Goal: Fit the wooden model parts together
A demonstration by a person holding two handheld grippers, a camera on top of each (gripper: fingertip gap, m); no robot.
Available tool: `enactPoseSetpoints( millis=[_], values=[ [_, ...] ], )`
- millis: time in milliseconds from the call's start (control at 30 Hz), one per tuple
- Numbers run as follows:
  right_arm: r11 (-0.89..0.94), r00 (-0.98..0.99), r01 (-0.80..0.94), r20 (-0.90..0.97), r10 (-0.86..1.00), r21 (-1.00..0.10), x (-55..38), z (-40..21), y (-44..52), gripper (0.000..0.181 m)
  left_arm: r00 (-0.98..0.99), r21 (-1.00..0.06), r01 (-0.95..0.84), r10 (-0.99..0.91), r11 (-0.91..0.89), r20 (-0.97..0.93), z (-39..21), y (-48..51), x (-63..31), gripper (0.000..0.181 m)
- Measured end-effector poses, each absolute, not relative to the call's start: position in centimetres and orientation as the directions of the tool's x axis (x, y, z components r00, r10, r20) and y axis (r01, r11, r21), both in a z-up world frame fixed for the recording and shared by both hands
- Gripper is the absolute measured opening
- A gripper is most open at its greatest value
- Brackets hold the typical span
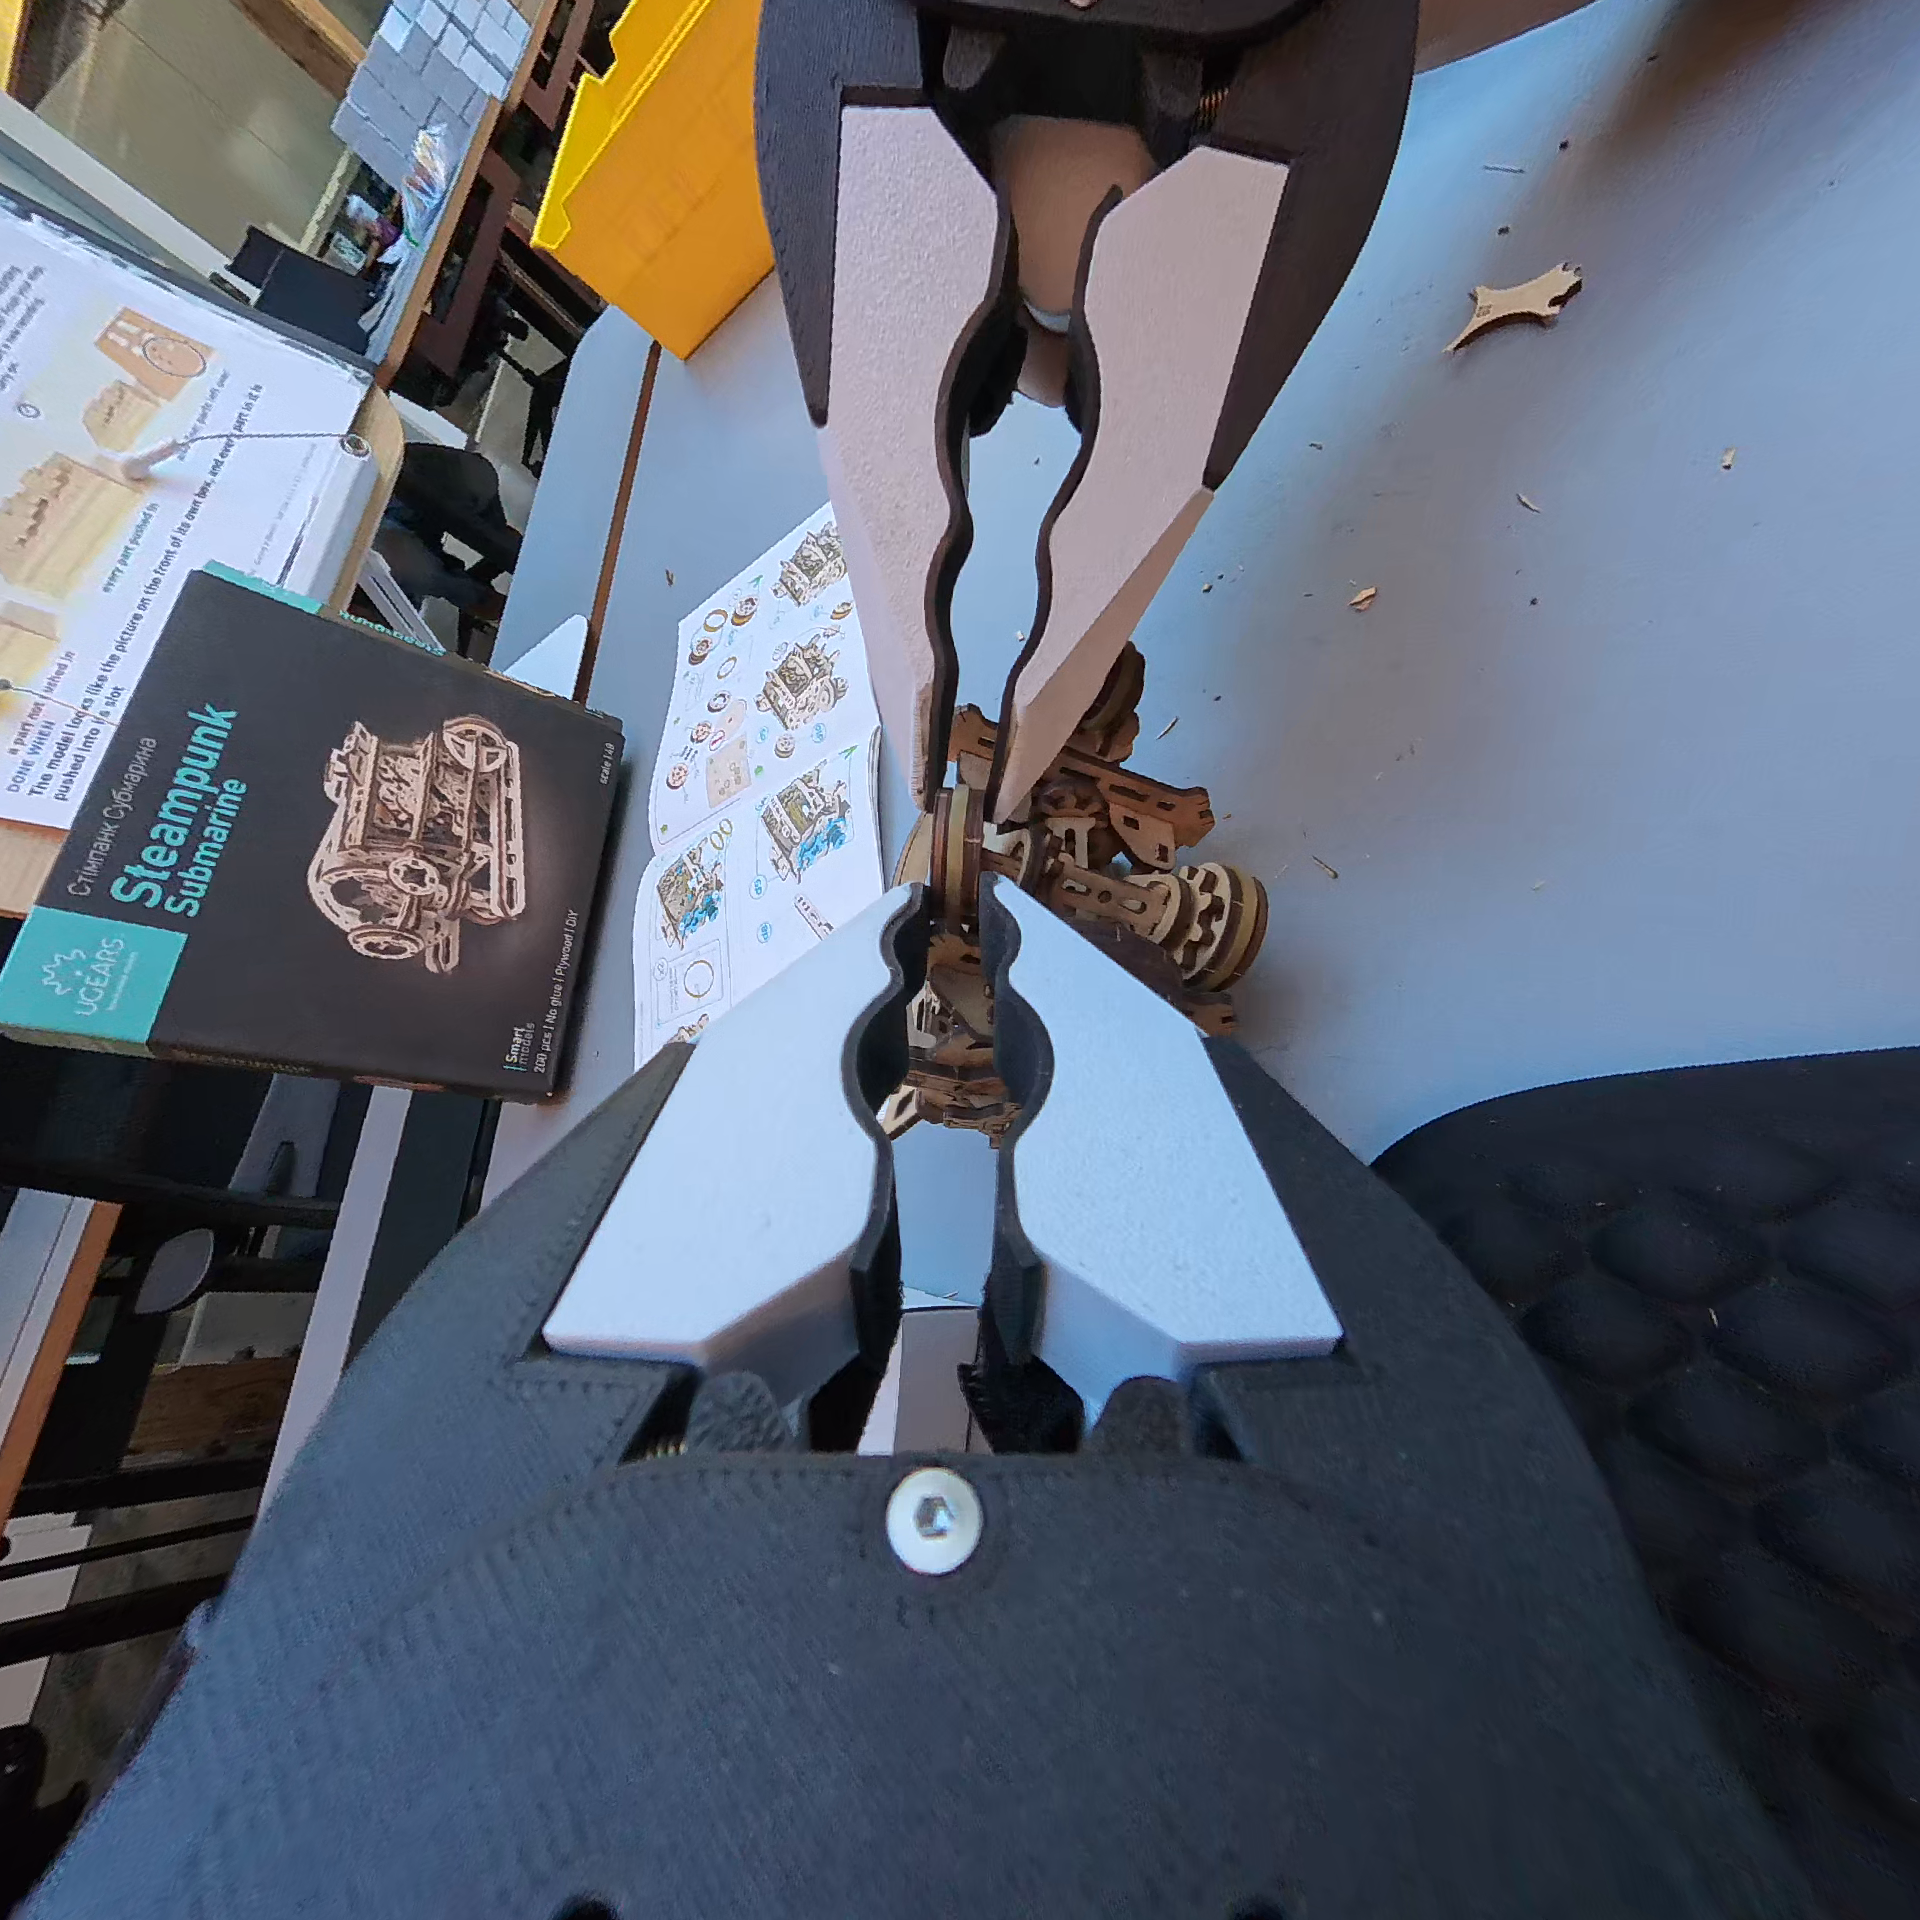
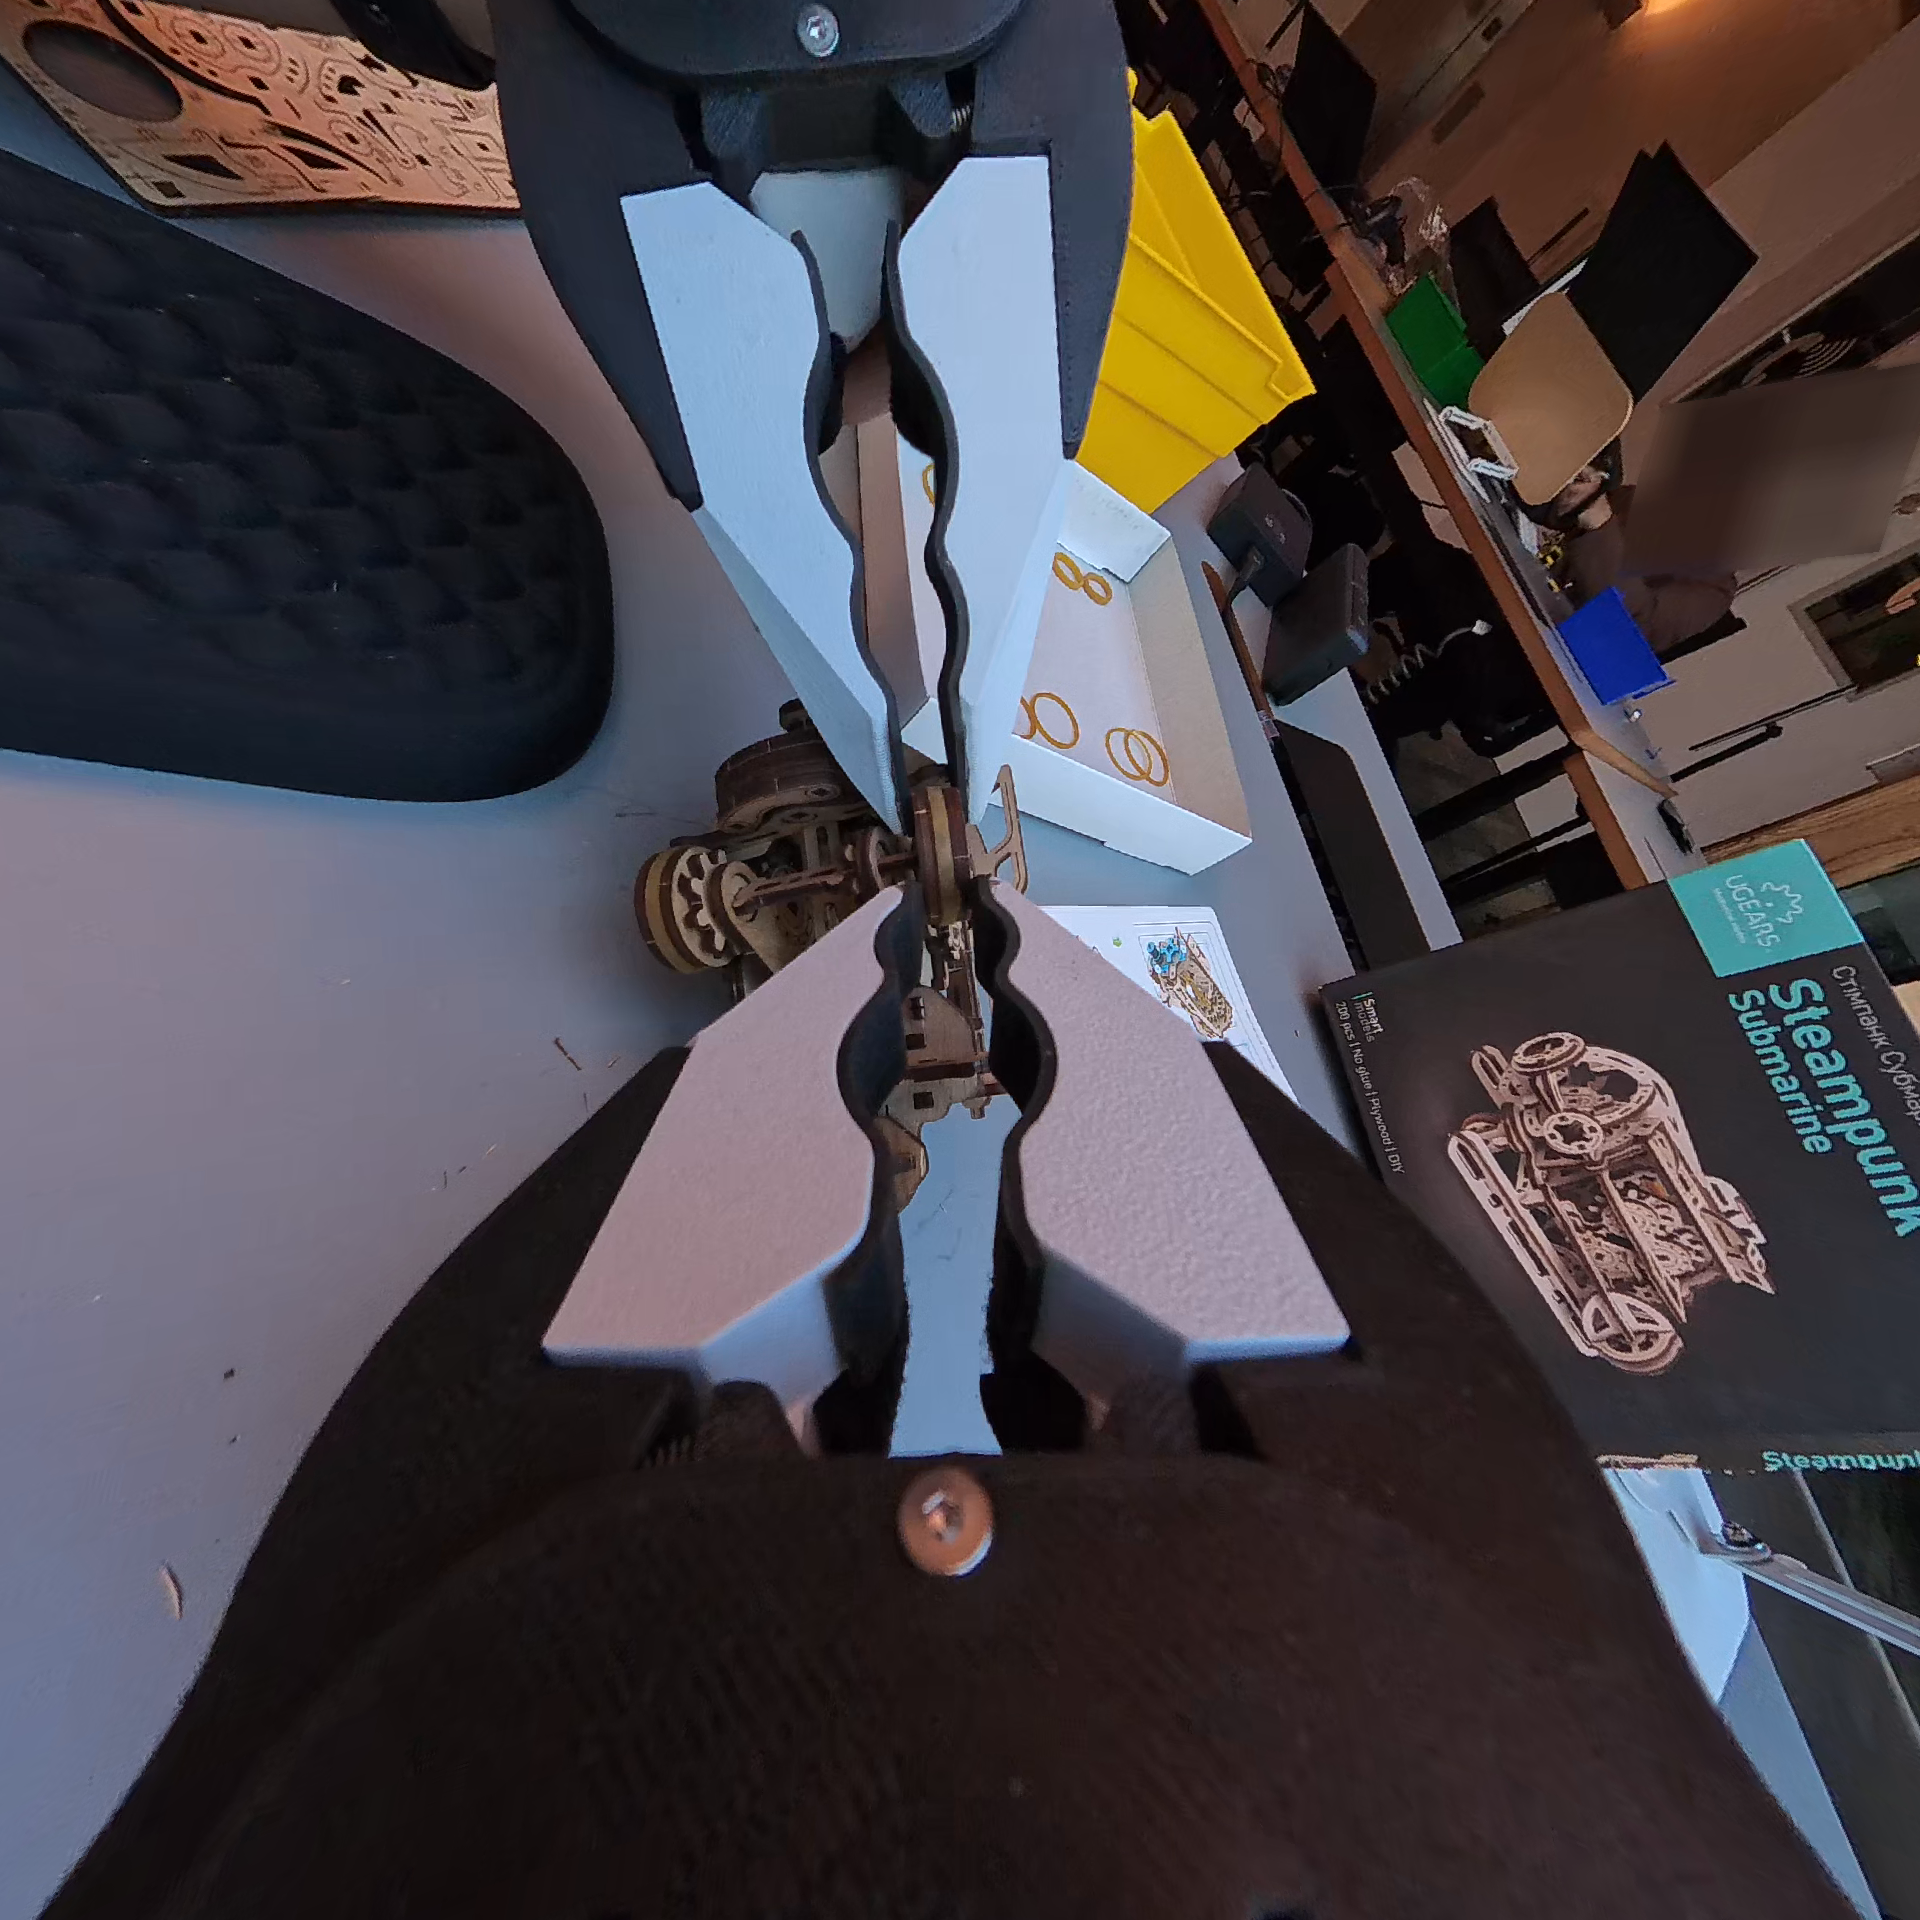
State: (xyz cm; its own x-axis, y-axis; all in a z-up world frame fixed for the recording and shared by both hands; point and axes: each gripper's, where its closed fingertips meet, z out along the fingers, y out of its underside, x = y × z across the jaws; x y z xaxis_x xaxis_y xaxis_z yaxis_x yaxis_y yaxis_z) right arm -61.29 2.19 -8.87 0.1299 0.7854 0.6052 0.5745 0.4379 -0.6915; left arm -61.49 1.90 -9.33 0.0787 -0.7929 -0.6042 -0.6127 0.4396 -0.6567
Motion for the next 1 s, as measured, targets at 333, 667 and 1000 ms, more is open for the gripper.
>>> enactPoseSetpoints(
  millis=[333, 667, 1000],
  values=[
    [0.431, 0.134, 0.574, 0.599, 0.789, -0.696, -60.86, -9.02, 2.28, 0.009, 0.061, -0.606, -0.631, -0.748, 0.485, -0.661, -9.37, 2.01, -61.11, 0.007],
    [0.429, 0.128, 0.554, 0.582, 0.803, -0.714, -60.88, -8.92, 1.80, 0.009, 0.040, -0.602, -0.623, -0.747, 0.500, -0.663, -9.35, 1.64, -61.13, 0.007],
    [0.443, 0.113, 0.549, 0.588, 0.801, -0.709, -60.75, -8.84, 1.42, 0.009, 0.028, -0.602, -0.609, -0.744, 0.517, -0.667, -9.32, 1.32, -60.98, 0.007]
  ],
)
